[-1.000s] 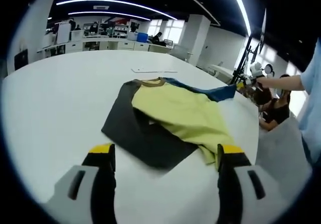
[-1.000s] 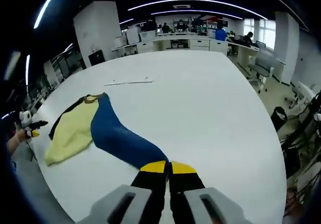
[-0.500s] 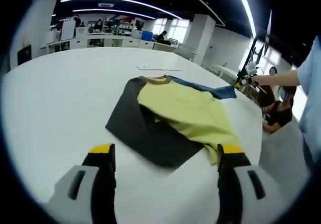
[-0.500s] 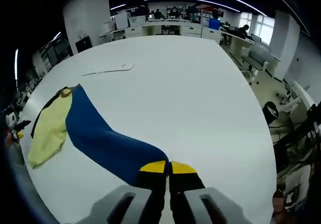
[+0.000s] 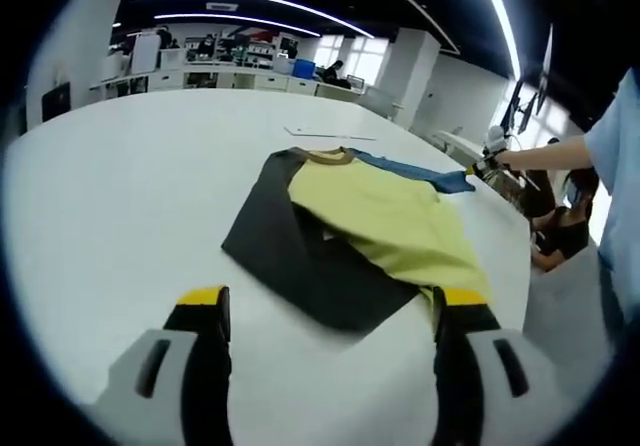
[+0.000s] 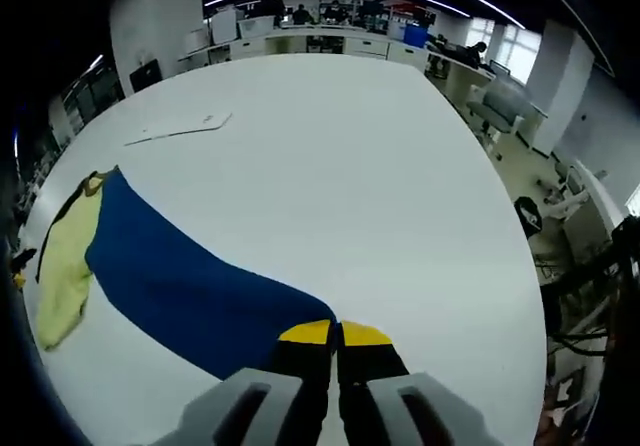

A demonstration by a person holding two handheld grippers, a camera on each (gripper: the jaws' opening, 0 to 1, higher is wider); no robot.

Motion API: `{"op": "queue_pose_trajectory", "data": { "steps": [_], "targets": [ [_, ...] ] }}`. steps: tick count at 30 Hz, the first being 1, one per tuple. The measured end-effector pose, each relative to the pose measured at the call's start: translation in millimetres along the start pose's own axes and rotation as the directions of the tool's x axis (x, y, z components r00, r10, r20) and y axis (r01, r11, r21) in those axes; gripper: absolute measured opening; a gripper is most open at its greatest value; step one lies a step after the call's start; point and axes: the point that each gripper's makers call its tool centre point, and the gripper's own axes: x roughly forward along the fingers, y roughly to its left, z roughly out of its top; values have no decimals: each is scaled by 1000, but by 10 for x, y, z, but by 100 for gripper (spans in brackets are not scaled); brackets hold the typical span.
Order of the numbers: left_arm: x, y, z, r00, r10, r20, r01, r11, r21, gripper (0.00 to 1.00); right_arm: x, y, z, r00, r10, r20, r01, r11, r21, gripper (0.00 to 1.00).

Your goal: Fold the garment on the visible template until the final outline fits inside the template.

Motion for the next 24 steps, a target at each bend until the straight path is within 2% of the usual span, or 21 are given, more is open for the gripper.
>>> {"op": "queue_pose_trajectory", "data": {
  "steps": [5, 8, 17, 20, 24],
  "targets": [
    [-11, 22, -40, 1000, 9, -8, -9, 1000, -7, 80, 83, -38, -52, 998, -23, -55, 23, 1000, 3, 0],
    [-23, 32, -57, 1000, 16, -6, -16, 1000, -19, 80, 95, -39, -76, 997, -25, -68, 26, 1000, 8, 0],
    [-15, 23, -116, 1000, 18, -19, -19, 999, -29, 81, 115, -108, -54, 997, -24, -67, 24, 1000, -1, 0],
    [3, 19, -106, 1000, 15, -21, -16, 1000, -27, 81, 274, -322, 4, 998, -16, -66, 17, 1000, 5, 0],
    [15, 17, -102, 1000, 14, -19, -15, 999, -30, 81, 387, -482, 46, 998, -15, -65, 15, 1000, 7, 0]
  ]
}}
